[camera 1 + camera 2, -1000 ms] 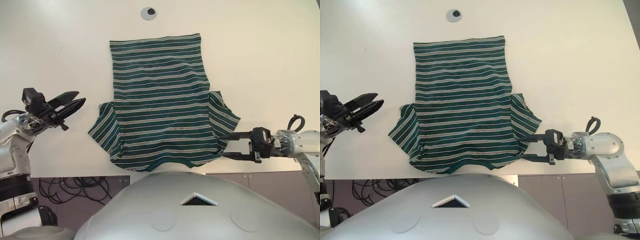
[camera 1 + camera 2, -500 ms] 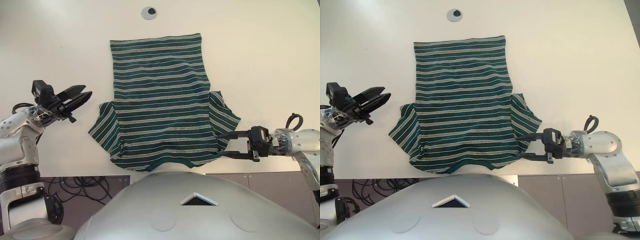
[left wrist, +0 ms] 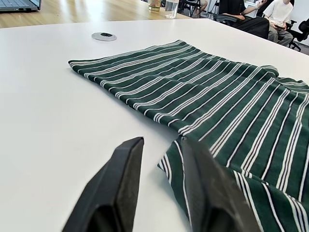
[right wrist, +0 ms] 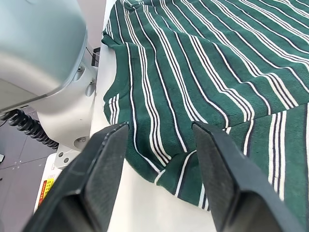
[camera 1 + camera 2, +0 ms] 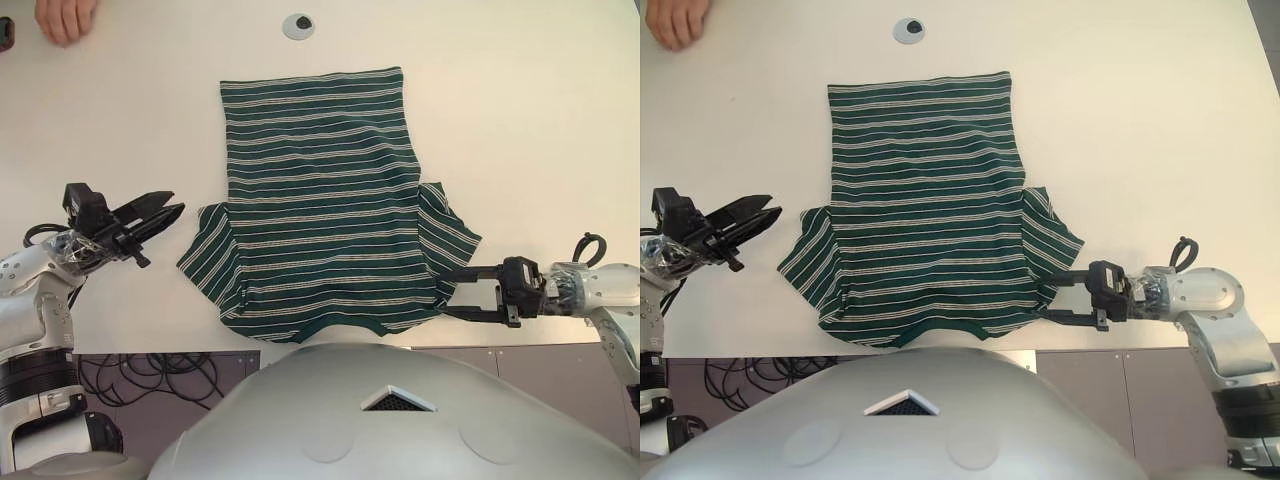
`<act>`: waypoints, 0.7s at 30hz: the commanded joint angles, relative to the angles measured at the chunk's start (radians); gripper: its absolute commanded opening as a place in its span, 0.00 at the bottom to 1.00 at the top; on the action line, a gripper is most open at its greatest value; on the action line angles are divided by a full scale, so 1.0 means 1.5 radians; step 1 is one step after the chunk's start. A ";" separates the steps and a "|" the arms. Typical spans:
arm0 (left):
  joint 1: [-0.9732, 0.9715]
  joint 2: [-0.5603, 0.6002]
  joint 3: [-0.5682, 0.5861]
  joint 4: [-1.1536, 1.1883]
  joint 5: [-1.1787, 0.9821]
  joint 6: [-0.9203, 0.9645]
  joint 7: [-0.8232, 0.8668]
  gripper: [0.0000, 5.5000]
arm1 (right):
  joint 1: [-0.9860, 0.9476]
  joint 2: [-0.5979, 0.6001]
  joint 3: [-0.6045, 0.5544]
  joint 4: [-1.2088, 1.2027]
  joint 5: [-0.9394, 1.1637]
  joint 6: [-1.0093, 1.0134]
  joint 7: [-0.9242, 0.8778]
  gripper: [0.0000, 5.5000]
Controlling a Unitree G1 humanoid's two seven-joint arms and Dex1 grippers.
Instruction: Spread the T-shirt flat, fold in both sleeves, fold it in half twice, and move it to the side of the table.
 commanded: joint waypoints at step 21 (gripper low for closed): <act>0.094 0.010 -0.008 -0.063 0.013 0.074 0.022 0.39 | 0.023 0.008 -0.007 0.020 -0.018 -0.040 -0.001 0.44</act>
